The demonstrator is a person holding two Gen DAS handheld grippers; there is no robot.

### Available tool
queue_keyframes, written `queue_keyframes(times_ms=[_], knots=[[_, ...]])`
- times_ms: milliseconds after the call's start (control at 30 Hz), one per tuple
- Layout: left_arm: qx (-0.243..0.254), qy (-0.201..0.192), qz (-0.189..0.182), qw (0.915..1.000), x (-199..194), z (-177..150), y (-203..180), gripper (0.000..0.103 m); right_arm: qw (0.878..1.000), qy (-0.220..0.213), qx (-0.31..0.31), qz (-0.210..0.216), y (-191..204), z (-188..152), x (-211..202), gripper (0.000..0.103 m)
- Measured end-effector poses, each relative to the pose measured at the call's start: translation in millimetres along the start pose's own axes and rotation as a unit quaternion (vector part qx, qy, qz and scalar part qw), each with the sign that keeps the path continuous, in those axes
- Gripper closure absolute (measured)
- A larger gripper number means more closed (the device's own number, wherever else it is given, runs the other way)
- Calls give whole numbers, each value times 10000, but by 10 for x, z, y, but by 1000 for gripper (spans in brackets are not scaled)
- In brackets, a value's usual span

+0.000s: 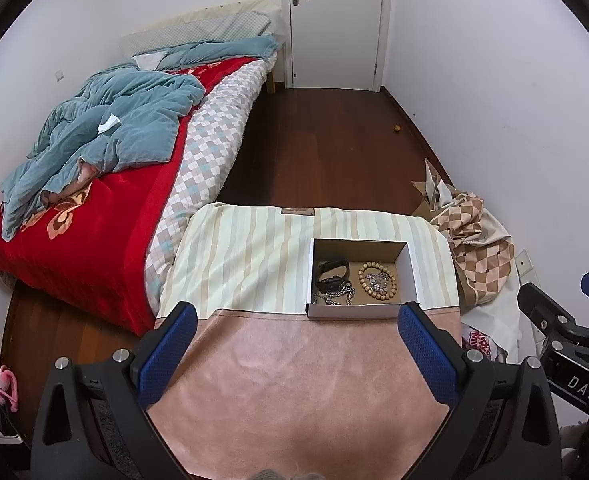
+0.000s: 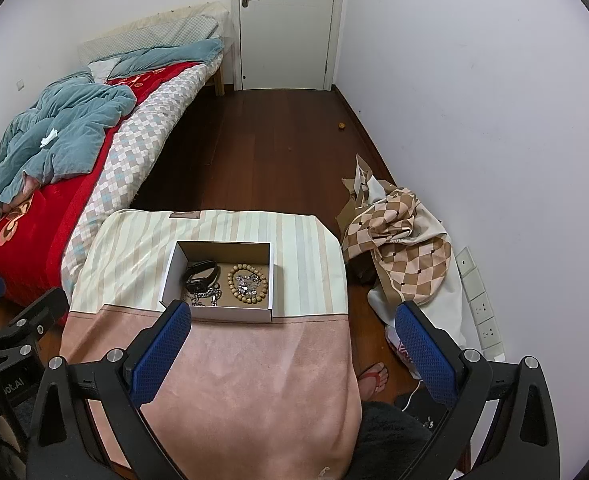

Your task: Organize jewelry

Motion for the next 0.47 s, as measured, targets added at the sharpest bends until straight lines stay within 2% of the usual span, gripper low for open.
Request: queue_keyframes(times_ms=[467], knots=[[-64, -7, -26, 10000, -19, -21, 21, 0, 10000, 0, -21, 8, 0, 1, -16, 0]])
Point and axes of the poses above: each gripper's, at about its wrist camera, not at the fingertips, and x roughly the way its jaws point, y to its left, z to its top, the point moved 8 cm from there along x, roughly the way its jaws point
